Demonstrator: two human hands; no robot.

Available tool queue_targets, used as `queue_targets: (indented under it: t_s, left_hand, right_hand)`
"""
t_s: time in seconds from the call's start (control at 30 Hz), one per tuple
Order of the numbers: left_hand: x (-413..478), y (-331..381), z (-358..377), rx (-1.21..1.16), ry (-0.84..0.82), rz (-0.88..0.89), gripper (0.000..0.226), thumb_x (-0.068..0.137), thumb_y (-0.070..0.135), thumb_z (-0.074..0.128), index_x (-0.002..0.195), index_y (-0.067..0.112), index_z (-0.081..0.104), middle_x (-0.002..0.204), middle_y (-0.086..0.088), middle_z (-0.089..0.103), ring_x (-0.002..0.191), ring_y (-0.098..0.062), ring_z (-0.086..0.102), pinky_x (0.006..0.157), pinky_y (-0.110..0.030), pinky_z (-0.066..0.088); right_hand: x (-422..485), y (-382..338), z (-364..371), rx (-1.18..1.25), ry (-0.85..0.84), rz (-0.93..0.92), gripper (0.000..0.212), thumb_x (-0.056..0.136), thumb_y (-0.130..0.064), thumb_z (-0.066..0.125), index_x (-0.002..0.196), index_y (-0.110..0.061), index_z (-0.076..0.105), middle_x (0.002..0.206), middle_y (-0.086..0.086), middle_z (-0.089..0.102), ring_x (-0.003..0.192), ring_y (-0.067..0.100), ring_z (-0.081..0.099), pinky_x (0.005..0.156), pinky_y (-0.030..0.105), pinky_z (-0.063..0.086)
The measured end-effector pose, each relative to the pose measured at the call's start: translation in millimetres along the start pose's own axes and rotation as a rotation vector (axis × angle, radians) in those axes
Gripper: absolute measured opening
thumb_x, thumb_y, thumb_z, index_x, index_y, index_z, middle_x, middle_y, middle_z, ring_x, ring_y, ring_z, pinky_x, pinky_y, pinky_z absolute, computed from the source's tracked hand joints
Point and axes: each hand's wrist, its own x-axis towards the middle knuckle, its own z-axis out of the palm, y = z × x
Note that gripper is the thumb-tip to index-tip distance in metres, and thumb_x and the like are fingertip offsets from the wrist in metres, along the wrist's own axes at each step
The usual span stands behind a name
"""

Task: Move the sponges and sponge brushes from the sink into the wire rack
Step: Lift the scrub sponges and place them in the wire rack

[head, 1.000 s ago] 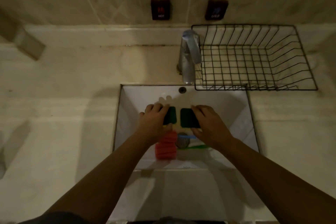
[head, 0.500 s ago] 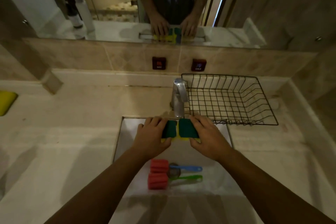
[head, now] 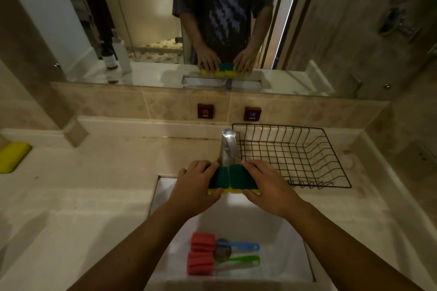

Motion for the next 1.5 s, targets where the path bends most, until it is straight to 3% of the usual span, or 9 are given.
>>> queue_targets:
  t_s: [0.17,0.3,0.67,0.97,1.17,1.4,1.5]
  left_hand:
    - [8,7,1,-0.044,0.017,0.054,0.064,0.084,0.055,0.054,0.141,0.029,0.043,0.134,0.002,0.049,0.122,-0.017,0.041,0.095,-0.037,0.039]
    - [13,19,1,-0.081,0.018,0.114,0.059,0.082,0.056,0.053,0.135,0.03,0.048,0.125,0.002,0.051,0.111,-0.016,0.043,0.086,-0.029,0.036]
    - [44,55,23,-0.088,0.038,0.184,0.058,0.085,0.052,0.056,0.136,0.027,0.048,0.128,0.0,0.053,0.112,-0.017,0.044,0.092,-0.035,0.045]
    - [87,99,55,-0.07,0.032,0.127,0.058,0.085,0.048,0.063,0.138,0.029,0.045,0.132,0.001,0.052,0.119,-0.017,0.045,0.097,-0.032,0.042]
    - [120,107,72,-0.003,0.001,0.062,0.059,0.085,0.048,0.062,0.138,0.03,0.044,0.13,0.002,0.051,0.117,-0.019,0.046,0.093,-0.041,0.05]
    - [159,102,90,-0.06,-0.044,-0.022,0.058,0.084,0.037,0.069,0.137,0.026,0.048,0.132,0.001,0.052,0.123,-0.021,0.045,0.1,-0.041,0.046]
    - [175,102,105,-0.03,-0.089,-0.053,0.058,0.086,0.038,0.067,0.139,0.029,0.045,0.135,0.004,0.05,0.127,-0.019,0.042,0.109,-0.047,0.036]
  right_hand:
    - [-4,4,-7,-0.006,0.017,0.038,0.069,0.081,-0.043,0.06,0.143,-0.025,0.035,0.141,-0.003,0.044,0.128,0.014,0.038,0.106,0.035,0.042]
    - [-13,14,-14,-0.007,0.029,0.063,0.068,0.08,-0.041,0.061,0.142,-0.026,0.038,0.138,-0.002,0.046,0.124,0.013,0.041,0.102,0.034,0.044]
    - [-31,63,-32,0.072,0.017,0.104,0.068,0.078,-0.036,0.063,0.141,-0.024,0.04,0.137,-0.002,0.048,0.123,0.015,0.043,0.101,0.034,0.044]
    - [-29,137,-31,0.152,-0.009,0.089,0.064,0.077,-0.039,0.06,0.137,-0.026,0.043,0.131,-0.004,0.05,0.117,0.013,0.045,0.096,0.031,0.045]
    - [-5,178,-21,0.172,-0.061,0.069,0.066,0.078,-0.033,0.068,0.138,-0.026,0.042,0.131,-0.003,0.05,0.118,0.016,0.044,0.098,0.034,0.045]
    - [21,210,-8,0.225,-0.082,0.102,0.063,0.077,-0.039,0.07,0.133,-0.031,0.042,0.124,-0.005,0.053,0.103,0.007,0.043,0.081,0.027,0.042]
    - [29,226,4,0.227,-0.128,0.152,0.06,0.074,-0.039,0.072,0.126,-0.034,0.044,0.117,-0.007,0.054,0.102,0.01,0.048,0.078,0.025,0.042]
